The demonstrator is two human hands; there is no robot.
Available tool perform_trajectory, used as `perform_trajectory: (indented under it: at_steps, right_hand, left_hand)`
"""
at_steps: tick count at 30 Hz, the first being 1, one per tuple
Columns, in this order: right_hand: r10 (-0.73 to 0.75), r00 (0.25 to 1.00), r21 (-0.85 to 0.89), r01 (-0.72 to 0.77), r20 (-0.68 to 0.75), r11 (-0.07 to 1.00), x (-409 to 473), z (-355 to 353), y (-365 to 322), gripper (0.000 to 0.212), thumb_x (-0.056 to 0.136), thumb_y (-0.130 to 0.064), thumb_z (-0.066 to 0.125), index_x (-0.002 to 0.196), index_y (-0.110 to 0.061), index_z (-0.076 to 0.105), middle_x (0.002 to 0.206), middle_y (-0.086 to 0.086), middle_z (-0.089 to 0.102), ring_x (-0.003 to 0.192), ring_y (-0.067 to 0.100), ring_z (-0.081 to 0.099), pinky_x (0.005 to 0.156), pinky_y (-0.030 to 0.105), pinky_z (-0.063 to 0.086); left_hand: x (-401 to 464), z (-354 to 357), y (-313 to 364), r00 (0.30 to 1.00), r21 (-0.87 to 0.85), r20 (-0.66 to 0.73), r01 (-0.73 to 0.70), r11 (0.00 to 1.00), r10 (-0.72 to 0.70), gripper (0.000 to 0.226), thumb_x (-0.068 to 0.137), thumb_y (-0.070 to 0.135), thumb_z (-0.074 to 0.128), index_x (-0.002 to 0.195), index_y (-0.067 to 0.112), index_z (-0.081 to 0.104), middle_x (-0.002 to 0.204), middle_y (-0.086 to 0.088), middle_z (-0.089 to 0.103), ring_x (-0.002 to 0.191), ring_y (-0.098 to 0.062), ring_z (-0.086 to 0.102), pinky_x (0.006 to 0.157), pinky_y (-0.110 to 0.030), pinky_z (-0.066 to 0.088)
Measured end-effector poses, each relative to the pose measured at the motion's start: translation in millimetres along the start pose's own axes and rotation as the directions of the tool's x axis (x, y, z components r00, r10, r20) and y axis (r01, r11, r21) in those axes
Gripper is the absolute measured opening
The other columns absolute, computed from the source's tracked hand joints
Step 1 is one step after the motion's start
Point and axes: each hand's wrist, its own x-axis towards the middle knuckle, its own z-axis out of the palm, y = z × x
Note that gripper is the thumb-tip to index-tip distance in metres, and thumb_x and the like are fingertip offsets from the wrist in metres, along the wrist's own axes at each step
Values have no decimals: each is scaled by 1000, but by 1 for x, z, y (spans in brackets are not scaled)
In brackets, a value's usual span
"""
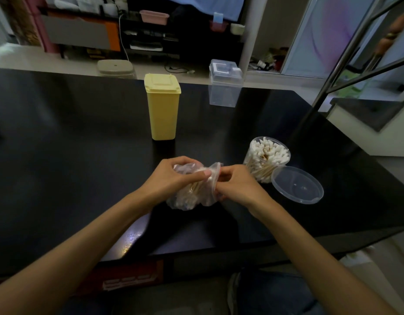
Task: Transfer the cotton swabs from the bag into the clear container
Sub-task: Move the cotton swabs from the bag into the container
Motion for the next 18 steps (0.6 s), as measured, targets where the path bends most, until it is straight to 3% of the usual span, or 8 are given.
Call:
perform_trajectory:
  at_steps: [2, 6, 10, 15, 18]
  right_hand:
    - [-17, 999, -55, 16, -27, 998, 1, 2, 2, 13, 81, -13, 67, 92, -12, 74, 84, 11, 73, 73, 16, 69, 59, 24, 54]
    - [29, 998, -56, -32, -54, 998, 6, 5, 2, 10, 79, -14, 66, 72, -10, 72, 61, 10, 64, 58, 18, 59, 56, 31, 51]
    - [29, 998, -72, -33, -49, 997, 8, 5, -1, 15, 79, -21, 68, 66, -14, 70, 59, 5, 63, 55, 13, 58, 54, 27, 49]
    - [18, 995, -115, -30, -101, 993, 9, 4, 1, 24, 75, -36, 67, 64, -15, 69, 60, -1, 63, 54, 5, 54, 51, 25, 41]
    - [-36, 997, -71, 31, -67, 997, 6, 1, 0, 12, 78, -28, 70, 72, -17, 72, 64, -1, 66, 56, 3, 58, 52, 19, 43]
  left_hand:
    - [-1, 0, -1, 1000, 28, 1, -25, 999, 25, 23, 78, 24, 74, 98, 13, 70, 90, -3, 74, 84, -9, 70, 68, -15, 55]
    - [2, -1, -6, 995, 27, -66, -69, 997, 71, 14, 84, 18, 68, 94, 10, 73, 89, -7, 74, 84, -11, 69, 77, -23, 55]
    - [3, 0, -9, 991, -33, -131, -42, 999, 37, 9, 87, 17, 65, 89, 12, 73, 81, -2, 72, 74, -5, 65, 69, -19, 53]
    - [4, 3, -10, 997, -82, -79, -33, 996, 27, 12, 88, 17, 62, 86, 12, 73, 79, -2, 72, 76, -8, 67, 73, -22, 53]
    - [4, 1, -5, 998, -76, -39, -47, 996, 44, 11, 87, 14, 63, 87, 11, 73, 78, -1, 72, 74, -5, 66, 69, -15, 53]
